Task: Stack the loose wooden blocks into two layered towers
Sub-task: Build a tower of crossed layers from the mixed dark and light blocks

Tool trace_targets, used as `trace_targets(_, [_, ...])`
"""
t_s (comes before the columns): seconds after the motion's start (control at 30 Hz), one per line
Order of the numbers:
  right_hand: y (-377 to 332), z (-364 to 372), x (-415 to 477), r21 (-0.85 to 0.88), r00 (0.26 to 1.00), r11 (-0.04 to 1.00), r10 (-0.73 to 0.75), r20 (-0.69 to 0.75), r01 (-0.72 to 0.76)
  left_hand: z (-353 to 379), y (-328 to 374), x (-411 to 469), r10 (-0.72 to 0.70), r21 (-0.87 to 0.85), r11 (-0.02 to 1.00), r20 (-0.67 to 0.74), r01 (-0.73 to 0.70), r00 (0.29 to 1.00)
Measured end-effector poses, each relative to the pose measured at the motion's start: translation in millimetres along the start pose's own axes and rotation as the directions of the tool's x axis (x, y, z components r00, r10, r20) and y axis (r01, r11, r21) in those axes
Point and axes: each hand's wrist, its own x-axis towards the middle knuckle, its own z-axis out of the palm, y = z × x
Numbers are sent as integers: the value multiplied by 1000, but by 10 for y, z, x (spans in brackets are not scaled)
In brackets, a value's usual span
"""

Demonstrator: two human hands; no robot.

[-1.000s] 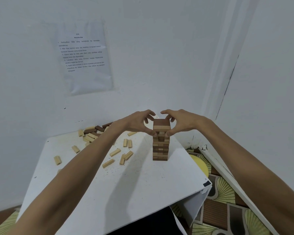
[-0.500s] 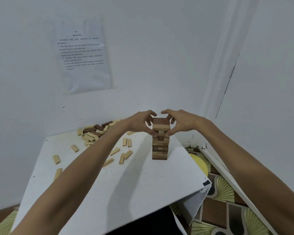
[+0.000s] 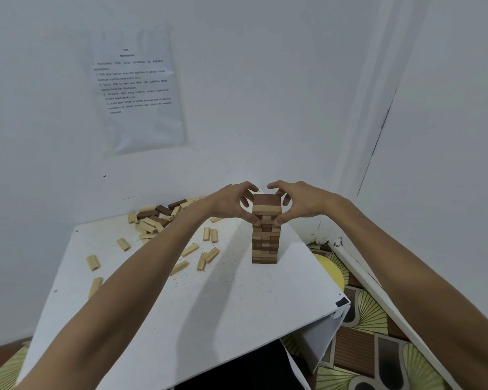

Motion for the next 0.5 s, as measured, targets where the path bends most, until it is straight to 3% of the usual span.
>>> trace_targets(0.5, [-44,-24,-37,-10,999,1000,11,-33,-11,-39,75,-39,28,-35,999,-23,-29,999])
